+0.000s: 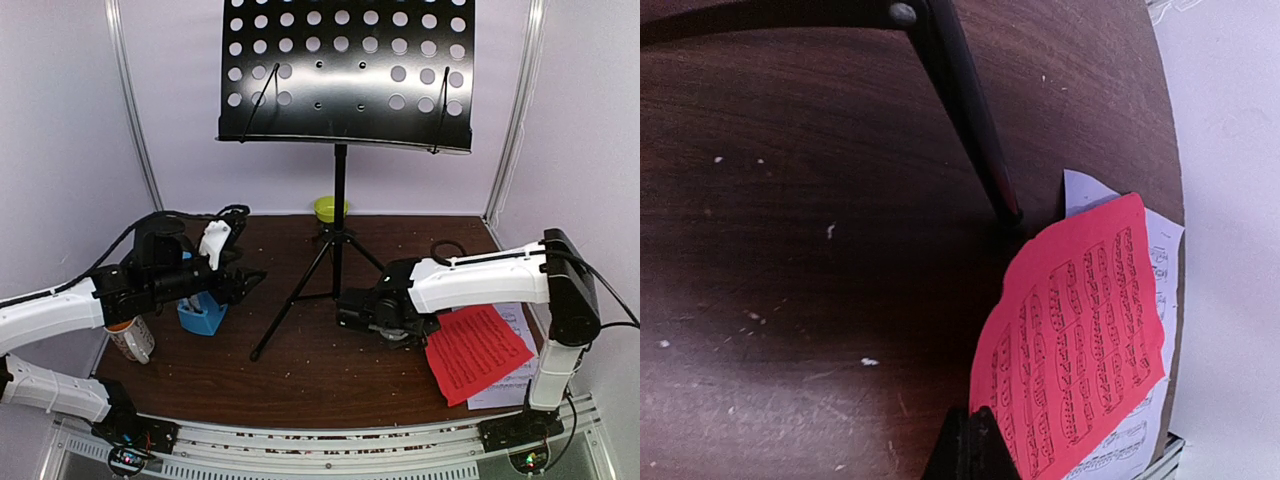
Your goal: Set up the instrument practice props
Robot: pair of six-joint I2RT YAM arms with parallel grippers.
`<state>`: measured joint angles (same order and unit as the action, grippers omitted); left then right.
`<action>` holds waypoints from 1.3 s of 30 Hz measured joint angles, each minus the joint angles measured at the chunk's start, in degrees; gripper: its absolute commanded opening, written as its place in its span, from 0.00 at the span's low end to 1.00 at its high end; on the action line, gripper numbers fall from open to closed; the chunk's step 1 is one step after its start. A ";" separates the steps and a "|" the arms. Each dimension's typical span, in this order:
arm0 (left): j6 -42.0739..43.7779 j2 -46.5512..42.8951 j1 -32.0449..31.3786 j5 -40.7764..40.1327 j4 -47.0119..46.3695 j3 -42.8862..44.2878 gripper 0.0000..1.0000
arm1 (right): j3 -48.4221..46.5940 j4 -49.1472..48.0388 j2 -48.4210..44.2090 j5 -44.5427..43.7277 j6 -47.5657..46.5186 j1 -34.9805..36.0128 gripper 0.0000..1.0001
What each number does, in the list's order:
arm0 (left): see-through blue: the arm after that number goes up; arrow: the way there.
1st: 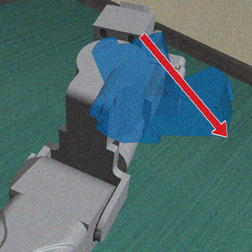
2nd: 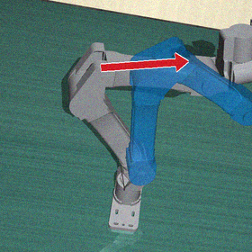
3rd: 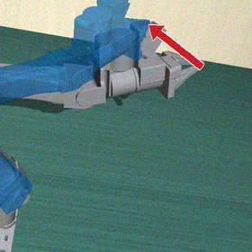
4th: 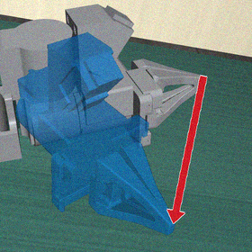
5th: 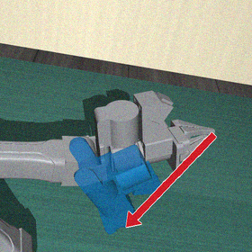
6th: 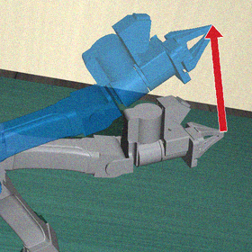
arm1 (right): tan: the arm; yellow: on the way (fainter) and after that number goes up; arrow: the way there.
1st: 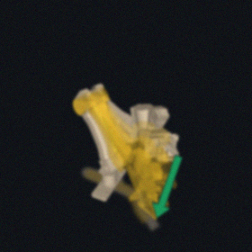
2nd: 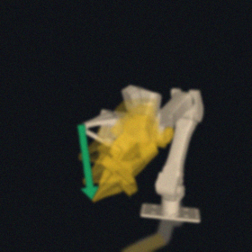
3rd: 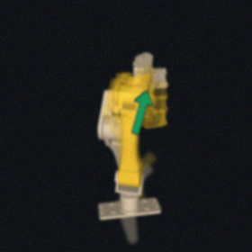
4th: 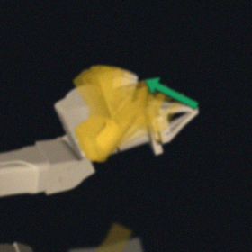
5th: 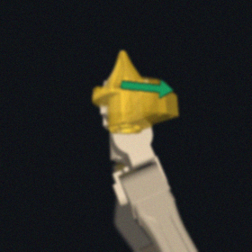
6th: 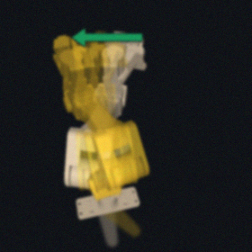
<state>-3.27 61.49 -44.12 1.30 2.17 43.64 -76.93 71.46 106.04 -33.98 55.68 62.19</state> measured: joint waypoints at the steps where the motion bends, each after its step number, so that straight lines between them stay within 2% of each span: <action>1: -0.55 -0.15 0.11 -0.09 0.61 0.00 0.76 | -0.09 0.00 -1.05 0.81 0.61 0.33 0.00; 10: -7.80 -4.42 0.70 2.21 2.16 -2.51 0.77 | -5.46 -4.02 -9.97 5.18 7.39 0.44 0.00; 18: -12.83 -6.36 0.68 6.97 1.70 -6.58 0.77 | -6.23 -12.04 -10.75 8.94 12.17 0.44 0.00; 26: -16.96 -11.45 -0.11 10.69 -1.55 -13.29 0.80 | -6.40 -21.94 -13.07 10.23 21.75 0.46 0.00; 30: -19.08 -12.98 -5.44 9.18 -3.52 -16.48 0.81 | -6.19 -27.21 -16.35 10.03 26.49 0.46 0.00; 33: -22.21 -11.96 -10.36 6.08 -8.61 -19.30 0.81 | -5.57 -30.82 -19.19 9.62 28.85 0.46 0.00; 39: -25.00 -0.02 -20.48 -2.80 -15.93 -18.18 0.82 | -3.93 -34.51 -22.45 8.79 31.21 0.46 0.00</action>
<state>-28.27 61.47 -64.60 -1.50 -13.76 25.45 -80.86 36.95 83.59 -25.19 86.89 62.65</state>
